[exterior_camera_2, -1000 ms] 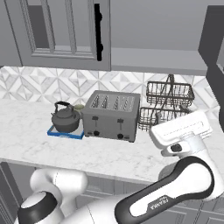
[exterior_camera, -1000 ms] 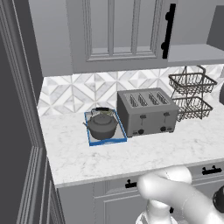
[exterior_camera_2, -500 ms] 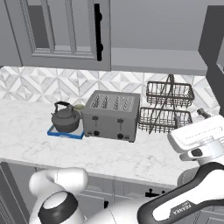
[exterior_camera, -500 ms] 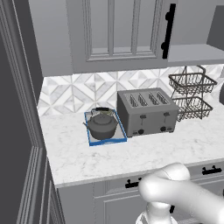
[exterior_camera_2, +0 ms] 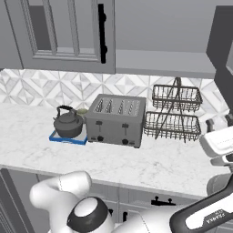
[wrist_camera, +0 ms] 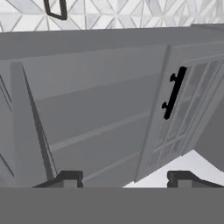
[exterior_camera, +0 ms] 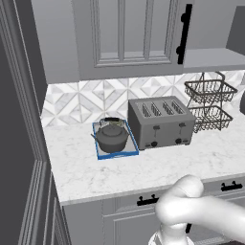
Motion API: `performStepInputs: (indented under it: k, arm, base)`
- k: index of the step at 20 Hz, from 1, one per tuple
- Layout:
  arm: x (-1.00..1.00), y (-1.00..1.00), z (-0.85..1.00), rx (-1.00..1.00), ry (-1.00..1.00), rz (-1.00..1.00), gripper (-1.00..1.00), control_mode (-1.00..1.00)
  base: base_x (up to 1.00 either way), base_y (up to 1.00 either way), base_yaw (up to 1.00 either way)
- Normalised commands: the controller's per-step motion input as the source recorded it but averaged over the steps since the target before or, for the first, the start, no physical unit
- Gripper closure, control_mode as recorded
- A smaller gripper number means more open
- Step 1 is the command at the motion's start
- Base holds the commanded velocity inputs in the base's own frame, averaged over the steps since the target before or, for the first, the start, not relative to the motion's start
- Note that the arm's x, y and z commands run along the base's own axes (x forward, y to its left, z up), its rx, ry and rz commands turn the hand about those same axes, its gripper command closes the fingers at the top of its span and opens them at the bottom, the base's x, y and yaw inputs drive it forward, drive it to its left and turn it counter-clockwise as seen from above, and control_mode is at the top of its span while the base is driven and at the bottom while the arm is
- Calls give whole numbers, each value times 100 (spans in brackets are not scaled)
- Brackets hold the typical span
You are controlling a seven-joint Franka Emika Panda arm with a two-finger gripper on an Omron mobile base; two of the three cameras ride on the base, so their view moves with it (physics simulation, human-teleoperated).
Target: Pick the kettle from the counter and place it on the tray. Then pick the mug from the cabinet and place it on the tray. Then close the cabinet doors.
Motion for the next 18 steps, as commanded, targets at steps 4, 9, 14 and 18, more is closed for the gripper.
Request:
performStepInputs:
  k: [4, 9, 14, 18]
  arm:
    - [2, -52, 16, 4, -5, 0, -100, -100]
    - [0, -35, -22, 1, -1, 0, -100, -100]
    - [0, -58, -72, 10, -2, 0, -100, -100]
    - [3, -45, 11, 10, -7, 0, -100, -100]
  base:
    - [0, 0, 0]
    - [0, 0, 0]
    - [0, 0, 0]
    - [0, 0, 0]
